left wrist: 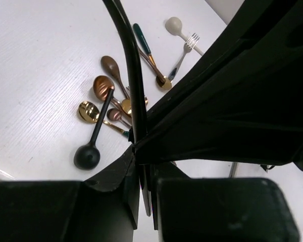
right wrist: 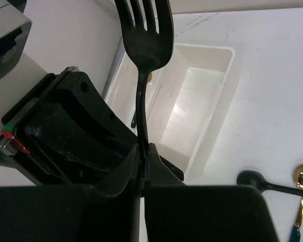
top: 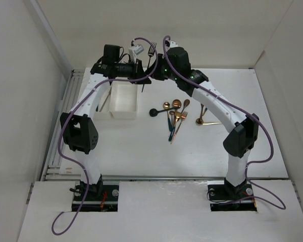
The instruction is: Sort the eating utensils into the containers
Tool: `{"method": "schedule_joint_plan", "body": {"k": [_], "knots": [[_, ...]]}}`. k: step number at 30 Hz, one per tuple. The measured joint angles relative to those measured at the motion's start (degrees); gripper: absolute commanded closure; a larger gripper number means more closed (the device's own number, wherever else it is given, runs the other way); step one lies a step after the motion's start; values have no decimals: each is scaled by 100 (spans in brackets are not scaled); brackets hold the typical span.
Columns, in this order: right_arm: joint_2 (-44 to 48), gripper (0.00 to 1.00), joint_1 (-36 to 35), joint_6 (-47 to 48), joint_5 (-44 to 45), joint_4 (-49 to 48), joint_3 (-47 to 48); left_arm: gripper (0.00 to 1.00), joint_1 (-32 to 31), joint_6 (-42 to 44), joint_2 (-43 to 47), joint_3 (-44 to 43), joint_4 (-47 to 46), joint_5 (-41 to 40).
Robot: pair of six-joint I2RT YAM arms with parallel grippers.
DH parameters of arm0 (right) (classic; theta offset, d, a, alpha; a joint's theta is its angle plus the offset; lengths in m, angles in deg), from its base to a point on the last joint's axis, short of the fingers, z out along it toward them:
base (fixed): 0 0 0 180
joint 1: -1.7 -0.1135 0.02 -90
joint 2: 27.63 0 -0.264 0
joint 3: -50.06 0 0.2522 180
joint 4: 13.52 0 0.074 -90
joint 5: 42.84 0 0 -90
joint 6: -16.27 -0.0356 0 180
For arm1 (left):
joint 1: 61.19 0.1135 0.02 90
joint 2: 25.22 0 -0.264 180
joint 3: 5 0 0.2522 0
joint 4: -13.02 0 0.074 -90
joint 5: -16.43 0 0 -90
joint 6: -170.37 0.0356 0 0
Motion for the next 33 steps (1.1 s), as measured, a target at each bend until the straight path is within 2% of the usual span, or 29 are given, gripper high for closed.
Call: {"method": "schedule_joint_plan", "body": {"k": [1,2,3,5,6,8,13,17,20,24,27,30,32,33], "knots": [[2,97,0,-20,-2,-48,-37,100,2,-33,0,9,0,-42],[2,84,0,-24,-2,-87,-68,100,11,-61,0,13,13,-83],[2,58,9,-46,-11,-103,-90,100,17,-105,0,24,11,-114],[2,47,101,-85,-13,-48,-103,100,35,-133,0,61,44,-374],[31,38,175,-140,-72,17,-127,100,72,-142,0,74,28,-581],[190,32,350,-264,-44,114,-380,100,201,-149,-2,94,48,-1189],[1327,17,1235,-748,361,540,-2063,100,772,-2,0,229,37,-3158],[2020,14,2277,-1158,994,1169,-3248,100,1176,291,-52,592,35,-4686],[2079,12,2835,-1340,1178,1436,-3950,100,1318,520,-227,750,22,-5512],[1873,12,3239,-1486,1176,1759,-4758,100,1311,748,-599,844,33,-6076],[1606,15,3381,-1565,1099,1812,-4972,100,1279,826,-874,857,42,-6266],[1329,16,3416,-1609,1069,1788,-4972,79,1272,841,-1032,944,76,-6373],[1147,17,3414,-1626,1056,1781,-4966,71,1276,844,-1062,1014,103,-6417],[1067,17,3414,-1631,1051,1784,-4964,64,1281,833,-1062,1038,120,-6430]]}}
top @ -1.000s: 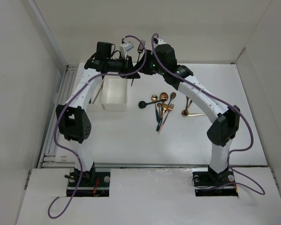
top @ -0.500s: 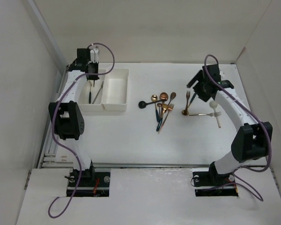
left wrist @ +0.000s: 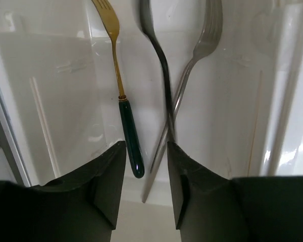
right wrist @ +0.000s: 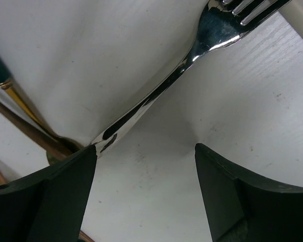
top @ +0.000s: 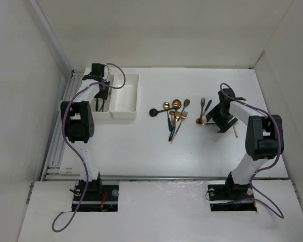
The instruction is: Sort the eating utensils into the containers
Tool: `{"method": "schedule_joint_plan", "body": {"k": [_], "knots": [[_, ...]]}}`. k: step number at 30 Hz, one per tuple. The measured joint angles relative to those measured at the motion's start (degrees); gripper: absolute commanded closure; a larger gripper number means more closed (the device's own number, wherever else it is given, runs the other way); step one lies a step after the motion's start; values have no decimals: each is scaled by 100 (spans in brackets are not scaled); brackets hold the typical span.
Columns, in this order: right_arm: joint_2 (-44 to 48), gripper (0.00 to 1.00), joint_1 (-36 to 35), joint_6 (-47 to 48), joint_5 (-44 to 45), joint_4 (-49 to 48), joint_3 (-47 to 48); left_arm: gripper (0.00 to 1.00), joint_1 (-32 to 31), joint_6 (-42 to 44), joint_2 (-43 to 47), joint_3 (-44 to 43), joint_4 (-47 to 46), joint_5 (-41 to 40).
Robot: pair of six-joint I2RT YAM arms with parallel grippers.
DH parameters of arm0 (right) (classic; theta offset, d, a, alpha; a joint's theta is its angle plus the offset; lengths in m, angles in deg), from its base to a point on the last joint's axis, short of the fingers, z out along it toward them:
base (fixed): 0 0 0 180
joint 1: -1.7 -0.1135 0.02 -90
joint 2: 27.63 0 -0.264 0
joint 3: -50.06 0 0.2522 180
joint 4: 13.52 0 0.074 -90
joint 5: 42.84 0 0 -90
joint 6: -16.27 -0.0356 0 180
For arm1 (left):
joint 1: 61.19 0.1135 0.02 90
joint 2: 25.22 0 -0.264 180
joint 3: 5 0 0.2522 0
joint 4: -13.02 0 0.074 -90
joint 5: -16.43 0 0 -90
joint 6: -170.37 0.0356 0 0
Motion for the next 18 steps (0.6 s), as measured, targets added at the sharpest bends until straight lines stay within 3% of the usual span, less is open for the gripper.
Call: {"method": "schedule_joint_plan", "body": {"k": [4,14,18], "knots": [[-177,17,13,-26,2,2,50,54,0,-2,0,33,2,-70],[-251,20,273,-216,369,4,133,54,0,-153,160,48,15,-94],[-391,40,332,-232,542,44,273,54,0,-229,291,-72,31,-87]]}}
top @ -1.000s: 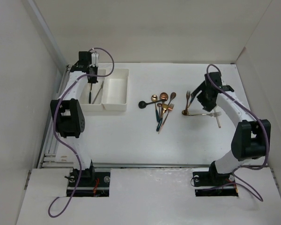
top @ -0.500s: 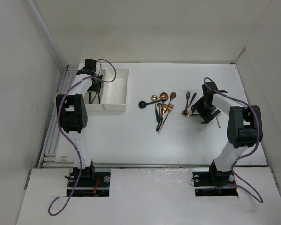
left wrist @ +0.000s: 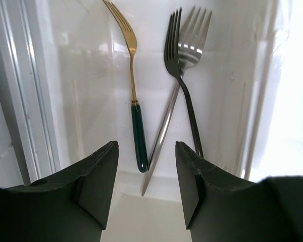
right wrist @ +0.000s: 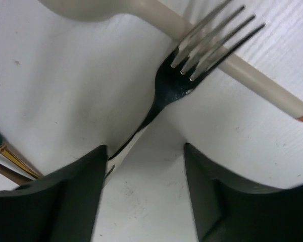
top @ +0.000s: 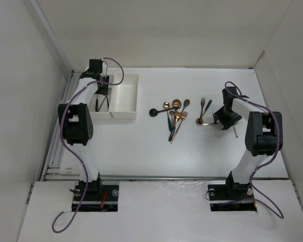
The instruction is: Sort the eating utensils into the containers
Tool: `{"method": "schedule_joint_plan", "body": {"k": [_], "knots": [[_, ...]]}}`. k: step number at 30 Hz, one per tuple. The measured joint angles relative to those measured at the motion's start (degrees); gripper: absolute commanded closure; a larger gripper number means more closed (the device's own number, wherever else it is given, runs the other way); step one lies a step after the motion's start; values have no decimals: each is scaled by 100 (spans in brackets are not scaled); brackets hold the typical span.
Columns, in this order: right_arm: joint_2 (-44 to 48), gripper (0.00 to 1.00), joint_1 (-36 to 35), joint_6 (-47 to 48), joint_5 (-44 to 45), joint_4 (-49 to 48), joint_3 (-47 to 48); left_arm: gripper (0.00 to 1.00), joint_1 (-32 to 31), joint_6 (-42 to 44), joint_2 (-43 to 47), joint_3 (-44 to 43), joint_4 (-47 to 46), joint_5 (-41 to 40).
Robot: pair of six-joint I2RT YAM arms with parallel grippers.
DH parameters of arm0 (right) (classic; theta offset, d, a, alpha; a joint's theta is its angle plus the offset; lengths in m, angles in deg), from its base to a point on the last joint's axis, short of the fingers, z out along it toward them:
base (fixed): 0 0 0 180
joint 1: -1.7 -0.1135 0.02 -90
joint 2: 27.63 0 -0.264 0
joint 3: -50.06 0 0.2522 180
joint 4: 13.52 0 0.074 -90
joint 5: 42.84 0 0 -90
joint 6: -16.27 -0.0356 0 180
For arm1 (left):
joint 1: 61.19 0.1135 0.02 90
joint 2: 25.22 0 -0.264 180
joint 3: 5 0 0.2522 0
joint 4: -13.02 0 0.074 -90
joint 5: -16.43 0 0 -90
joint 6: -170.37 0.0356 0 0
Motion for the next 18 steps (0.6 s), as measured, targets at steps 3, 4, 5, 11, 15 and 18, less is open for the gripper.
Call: {"method": "schedule_joint_plan", "body": {"k": [3,4,5,11,15,18], "knots": [[-109,80,0,26,96,15,138,54,0,-50,35,-162,4,0],[-127,94,9,20,107,7,157,54,0,-63,46,-192,2,0],[-138,100,13,4,118,9,168,54,0,-72,68,-214,2,2],[-116,100,81,13,39,-44,140,54,0,-44,208,-396,238,505],[192,100,24,44,133,-20,-4,46,-17,297,315,-750,525,1659],[699,100,-372,153,553,177,199,42,-129,667,417,-1021,776,2876]]}}
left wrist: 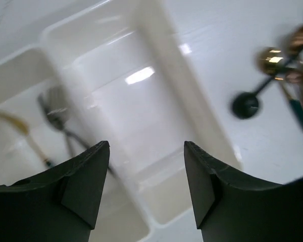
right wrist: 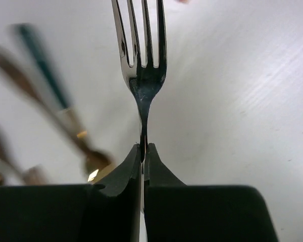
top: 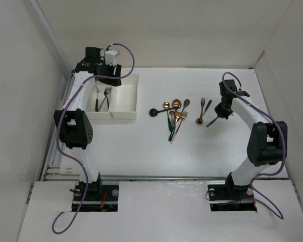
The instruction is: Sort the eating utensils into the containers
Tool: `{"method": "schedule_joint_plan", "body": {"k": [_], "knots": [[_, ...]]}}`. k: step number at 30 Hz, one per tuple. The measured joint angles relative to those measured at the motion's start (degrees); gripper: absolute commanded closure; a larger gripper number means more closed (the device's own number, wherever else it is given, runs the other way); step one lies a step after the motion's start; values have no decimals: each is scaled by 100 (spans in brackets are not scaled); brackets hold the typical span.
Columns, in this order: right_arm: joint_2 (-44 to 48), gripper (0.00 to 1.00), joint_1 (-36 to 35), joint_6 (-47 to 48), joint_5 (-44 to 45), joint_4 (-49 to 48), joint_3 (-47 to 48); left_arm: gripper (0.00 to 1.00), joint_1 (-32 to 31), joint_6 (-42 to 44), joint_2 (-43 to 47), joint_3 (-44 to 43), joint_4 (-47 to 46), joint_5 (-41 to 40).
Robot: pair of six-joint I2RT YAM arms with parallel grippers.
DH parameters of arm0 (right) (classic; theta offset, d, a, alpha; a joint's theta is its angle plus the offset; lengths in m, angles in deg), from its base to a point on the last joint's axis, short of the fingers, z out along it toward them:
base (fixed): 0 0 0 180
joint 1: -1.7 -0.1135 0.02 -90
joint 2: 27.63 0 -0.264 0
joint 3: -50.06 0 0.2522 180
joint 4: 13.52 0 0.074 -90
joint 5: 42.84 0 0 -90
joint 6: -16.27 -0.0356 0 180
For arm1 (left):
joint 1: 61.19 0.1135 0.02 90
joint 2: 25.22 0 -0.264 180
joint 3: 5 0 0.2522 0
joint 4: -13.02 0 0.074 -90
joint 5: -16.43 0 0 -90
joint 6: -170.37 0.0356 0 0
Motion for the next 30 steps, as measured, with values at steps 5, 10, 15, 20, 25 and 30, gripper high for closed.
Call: {"method": "schedule_joint_plan", "body": {"k": [5,10,15,20,25,30], "knots": [[450,100,-1296,160,461,11,1486,38,-487,551,162,-170,391,1910],[332,100,-2566,297,304,-525,2804,34,-1117,772,162,-175,625,3005],[-592,100,-3187,520,-376,-911,3963,33,-1259,667,162,-173,457,3497],[-1360,100,-3477,815,-734,-973,4529,33,-1182,522,162,-131,271,3672],[-1469,100,-3620,903,-1016,-977,4531,33,-1185,391,162,2,153,3753],[-1469,100,-3650,922,-1176,-1091,4540,60,-1189,149,164,109,-57,3742]]}}
